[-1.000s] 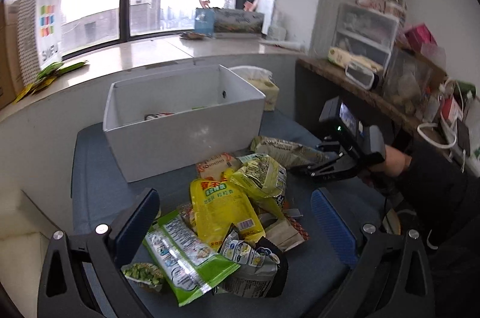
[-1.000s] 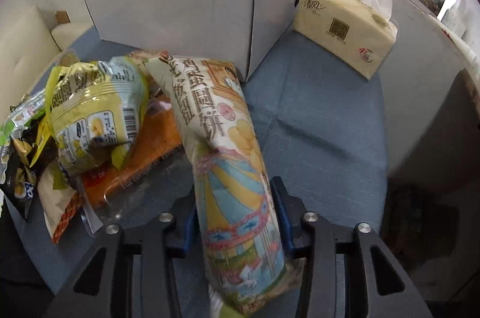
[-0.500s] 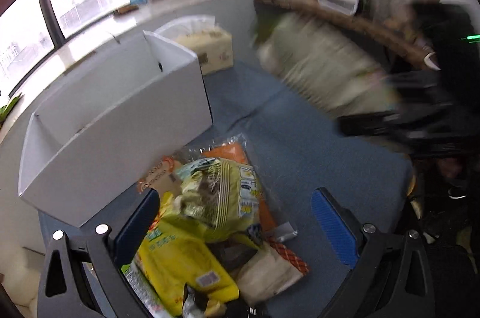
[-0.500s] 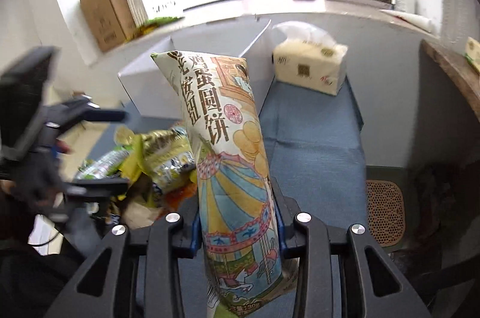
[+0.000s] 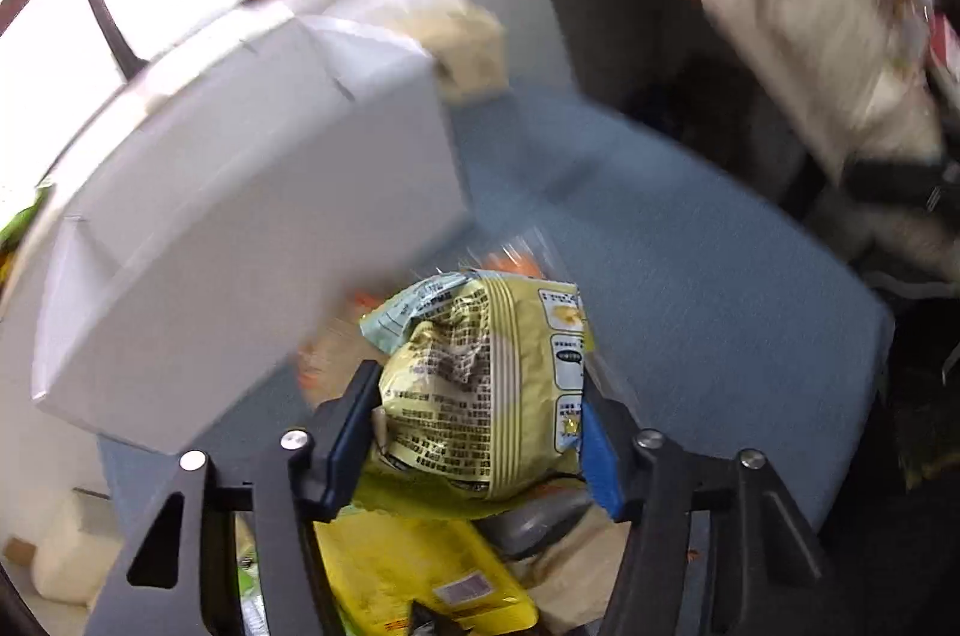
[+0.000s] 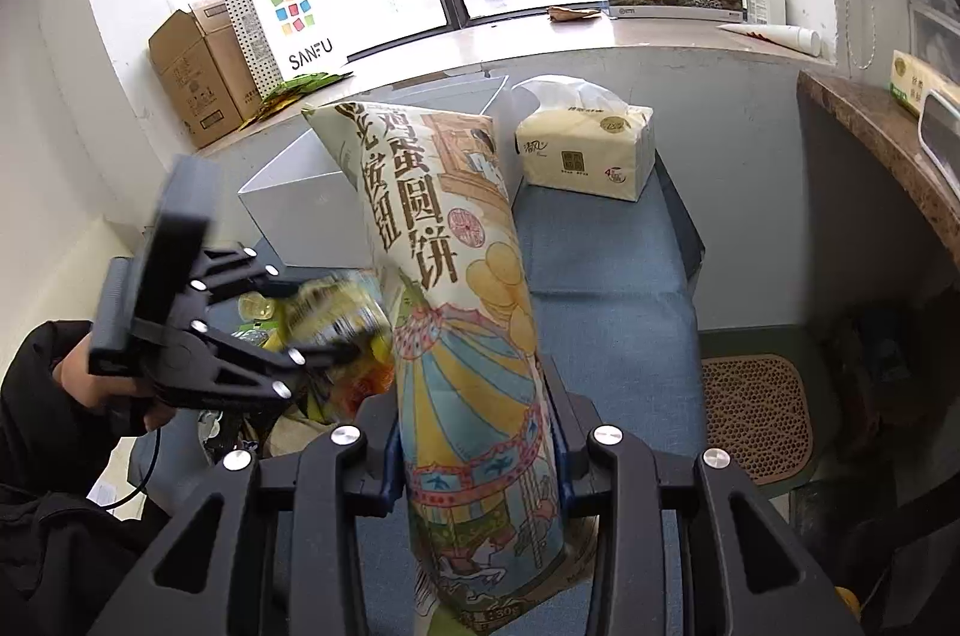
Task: Organize snacks
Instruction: 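Lower both held bags into the white box and open both tools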
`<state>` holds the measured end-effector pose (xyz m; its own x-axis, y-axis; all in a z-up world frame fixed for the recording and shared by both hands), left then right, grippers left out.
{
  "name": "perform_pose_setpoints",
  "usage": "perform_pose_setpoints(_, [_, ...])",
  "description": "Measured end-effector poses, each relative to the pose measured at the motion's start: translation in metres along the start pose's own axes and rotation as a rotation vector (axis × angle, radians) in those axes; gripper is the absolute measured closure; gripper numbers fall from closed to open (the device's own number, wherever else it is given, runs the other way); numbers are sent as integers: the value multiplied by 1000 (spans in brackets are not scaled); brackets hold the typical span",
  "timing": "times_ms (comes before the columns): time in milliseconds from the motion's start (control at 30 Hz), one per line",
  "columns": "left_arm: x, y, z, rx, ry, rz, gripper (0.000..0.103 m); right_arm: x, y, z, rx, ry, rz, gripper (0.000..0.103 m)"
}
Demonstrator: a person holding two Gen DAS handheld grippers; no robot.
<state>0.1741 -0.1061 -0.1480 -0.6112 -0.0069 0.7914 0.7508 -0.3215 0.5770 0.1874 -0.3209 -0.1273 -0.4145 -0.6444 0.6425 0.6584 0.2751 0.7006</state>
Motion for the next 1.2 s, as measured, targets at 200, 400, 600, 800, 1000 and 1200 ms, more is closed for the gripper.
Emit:
perform_pose_setpoints(200, [82,-4,54,229,-20,-267,42,-2,12,10,-16,45,-49,63])
perform_pose_setpoints(400, [141,-13,118,417,56,-464,42,-16,38,36,-50,134,-87,64])
perform_pose_setpoints(600, [134,0,186,550,34,-501,43,-37,99,70,-36,157,-135,63])
perform_pose_setpoints(800, [87,50,222,525,68,-435,43,-86,172,98,-41,157,-147,63])
perform_pose_setpoints(1000, [32,87,238,513,114,-320,43,-166,227,78,-167,74,-60,63])
perform_pose_setpoints(1200, [-13,96,250,526,150,-223,14,-220,244,57,-212,3,15,47])
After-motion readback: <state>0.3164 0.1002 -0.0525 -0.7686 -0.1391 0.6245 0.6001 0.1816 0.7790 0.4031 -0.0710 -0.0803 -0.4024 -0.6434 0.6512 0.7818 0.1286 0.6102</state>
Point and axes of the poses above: each gripper's, at about its wrist camera, not at the fingertips, and x roughly against the way its jaws point, z to its left, y to its top, the point moved 4 cm from there along -x, roughly the way its jaws point, and after that the axes turned 6 degrees about y, right-handed, at the moved point
